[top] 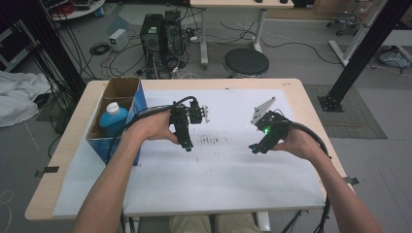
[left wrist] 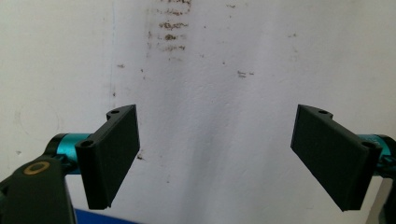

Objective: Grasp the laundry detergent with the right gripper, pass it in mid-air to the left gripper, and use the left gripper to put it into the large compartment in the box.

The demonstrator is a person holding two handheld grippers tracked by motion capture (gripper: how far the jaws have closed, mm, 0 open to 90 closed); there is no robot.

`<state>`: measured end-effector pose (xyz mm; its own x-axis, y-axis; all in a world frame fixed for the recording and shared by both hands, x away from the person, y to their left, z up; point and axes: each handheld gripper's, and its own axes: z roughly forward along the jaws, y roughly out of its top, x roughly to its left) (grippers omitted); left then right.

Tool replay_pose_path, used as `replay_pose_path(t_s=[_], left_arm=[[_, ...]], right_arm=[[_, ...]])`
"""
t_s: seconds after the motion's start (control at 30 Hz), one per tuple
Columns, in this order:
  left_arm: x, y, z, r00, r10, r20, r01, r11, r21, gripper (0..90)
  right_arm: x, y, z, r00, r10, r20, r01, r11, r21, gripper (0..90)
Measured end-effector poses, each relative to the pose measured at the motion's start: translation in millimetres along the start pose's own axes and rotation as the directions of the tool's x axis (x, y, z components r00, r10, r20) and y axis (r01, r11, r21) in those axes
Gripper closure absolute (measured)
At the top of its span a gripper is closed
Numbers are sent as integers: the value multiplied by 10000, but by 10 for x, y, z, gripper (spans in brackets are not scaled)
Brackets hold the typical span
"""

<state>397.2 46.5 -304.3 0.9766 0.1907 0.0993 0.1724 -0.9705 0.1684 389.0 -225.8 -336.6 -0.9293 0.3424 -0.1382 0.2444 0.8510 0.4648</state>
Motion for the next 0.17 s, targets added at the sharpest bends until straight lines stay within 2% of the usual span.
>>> replay_pose_path(t_s=[0.17], left_arm=[[-16,-7,-44,10000,15,-78,-16,9999,-105,156]], right_arm=[[6,5,-12,10000,-30,0,30,10000,60,133]])
